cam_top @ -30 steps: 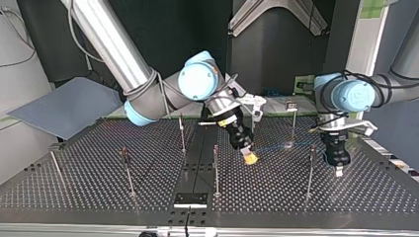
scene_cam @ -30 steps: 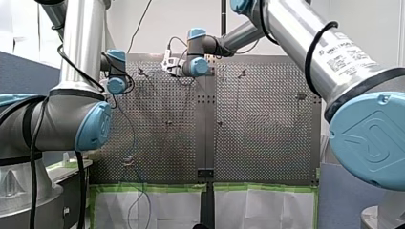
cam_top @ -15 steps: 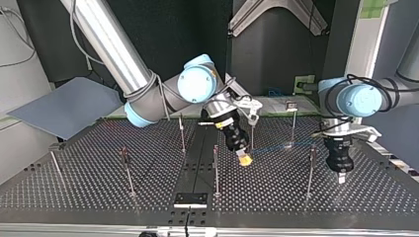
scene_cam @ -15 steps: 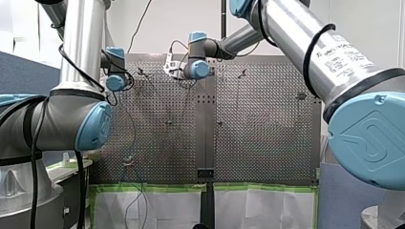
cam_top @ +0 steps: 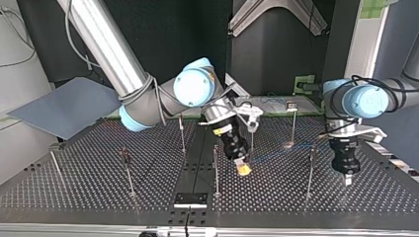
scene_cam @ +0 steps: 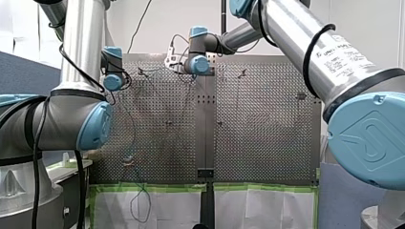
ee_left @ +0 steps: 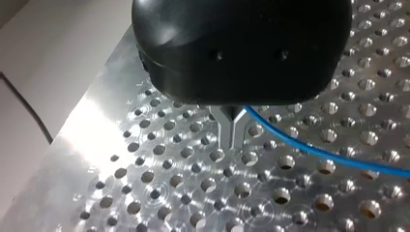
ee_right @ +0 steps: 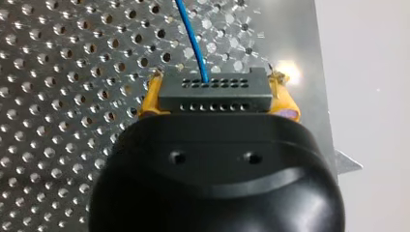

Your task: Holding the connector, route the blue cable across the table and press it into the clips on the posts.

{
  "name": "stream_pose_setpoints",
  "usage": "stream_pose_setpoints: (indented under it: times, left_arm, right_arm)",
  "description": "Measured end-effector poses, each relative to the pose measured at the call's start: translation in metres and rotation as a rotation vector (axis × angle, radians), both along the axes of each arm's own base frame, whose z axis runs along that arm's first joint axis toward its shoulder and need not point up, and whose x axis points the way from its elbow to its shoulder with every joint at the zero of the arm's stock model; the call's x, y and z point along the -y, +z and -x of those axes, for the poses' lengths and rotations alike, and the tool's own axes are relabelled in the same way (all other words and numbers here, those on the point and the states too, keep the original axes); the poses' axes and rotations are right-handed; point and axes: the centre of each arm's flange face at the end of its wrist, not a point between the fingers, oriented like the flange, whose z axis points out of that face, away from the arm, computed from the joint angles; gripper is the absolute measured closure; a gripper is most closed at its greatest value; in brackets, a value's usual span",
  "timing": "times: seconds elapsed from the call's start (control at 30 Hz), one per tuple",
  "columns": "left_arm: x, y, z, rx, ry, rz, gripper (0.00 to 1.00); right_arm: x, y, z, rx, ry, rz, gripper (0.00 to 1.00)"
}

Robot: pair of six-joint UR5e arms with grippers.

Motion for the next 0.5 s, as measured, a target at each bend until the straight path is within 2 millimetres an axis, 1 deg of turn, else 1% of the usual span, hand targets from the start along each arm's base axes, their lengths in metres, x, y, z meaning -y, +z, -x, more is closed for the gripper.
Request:
stream_pose_setpoints:
  times: [0.17,0.33,0.5]
  left_arm:
    - [-0.004,-0.003,-0.001,-0.005,0.007,0.005,1.0]
    - [-0.007,-0.017,-0.006,-0.046,0.017,0.001,1.0]
    - [-0.011,-0.023,-0.007,-0.066,0.029,-0.005,1.0]
  right_arm:
    - [0.005,0.0,0.004,-0.001,-0.018,-0.003,1.0]
    - [0.011,0.0,0.009,-0.003,-0.053,-0.008,1.0]
    - [0.013,0.0,0.01,-0.005,-0.064,-0.008,1.0]
